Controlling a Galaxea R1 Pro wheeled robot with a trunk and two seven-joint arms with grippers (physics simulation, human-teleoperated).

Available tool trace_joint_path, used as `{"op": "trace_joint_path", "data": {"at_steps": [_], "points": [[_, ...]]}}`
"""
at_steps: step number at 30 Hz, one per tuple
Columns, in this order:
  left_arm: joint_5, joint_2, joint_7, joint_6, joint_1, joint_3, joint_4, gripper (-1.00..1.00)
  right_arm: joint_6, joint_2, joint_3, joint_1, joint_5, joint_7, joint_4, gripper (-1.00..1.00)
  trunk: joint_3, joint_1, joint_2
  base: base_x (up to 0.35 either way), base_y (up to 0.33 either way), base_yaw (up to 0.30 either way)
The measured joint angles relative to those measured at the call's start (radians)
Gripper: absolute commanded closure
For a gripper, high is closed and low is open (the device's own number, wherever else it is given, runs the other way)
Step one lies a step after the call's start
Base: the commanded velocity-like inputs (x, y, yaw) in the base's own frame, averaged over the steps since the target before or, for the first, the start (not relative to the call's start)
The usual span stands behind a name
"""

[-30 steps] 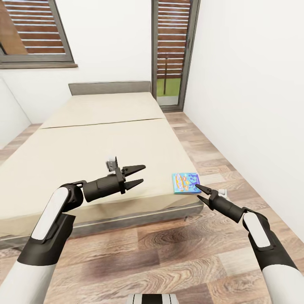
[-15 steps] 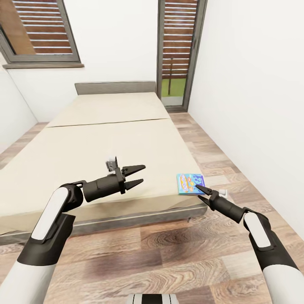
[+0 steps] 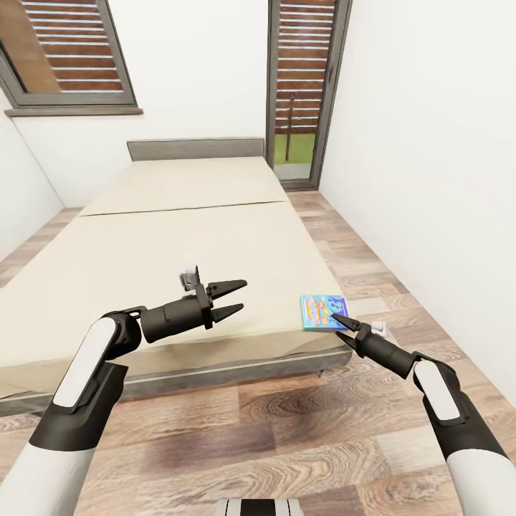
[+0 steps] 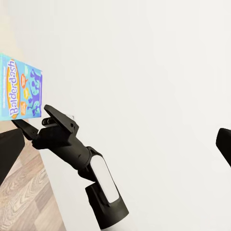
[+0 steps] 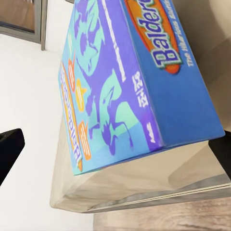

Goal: Put all the toys in the child's room - the three board games (two on the bed and one on the table), the two jigsaw puzzles on the table, and the tennis ball on the table - inside the toy box on the table in the child's room.

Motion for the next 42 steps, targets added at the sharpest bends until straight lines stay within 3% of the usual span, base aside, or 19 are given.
{"op": "trace_joint_path", "data": {"at_steps": [35,36,42], "points": [[0.000,0.000,0.000,0.001,-0.001,0.000,0.000,-1.00,0.005,-0.005,0.000,0.000,-0.016,0.001,0.000,-1.00,0.000,0.000,0.000,0.000,0.000,0.001],[0.000,0.000,0.000,0.001,-0.001,0.000,0.000,-1.00,0.005,-0.005,0.000,0.000,-0.016,0.001,0.000,1.00,0.000,0.000,0.000,0.000,0.000,0.000],[0.000,0.000,-0.001,0.000,-0.001,-0.001,0.001,-1.00,-0.002,-0.005,-0.005,0.000,-0.017,0.002,0.000,1.00,0.000,0.000,0.000,0.000,0.000,0.000]]}}
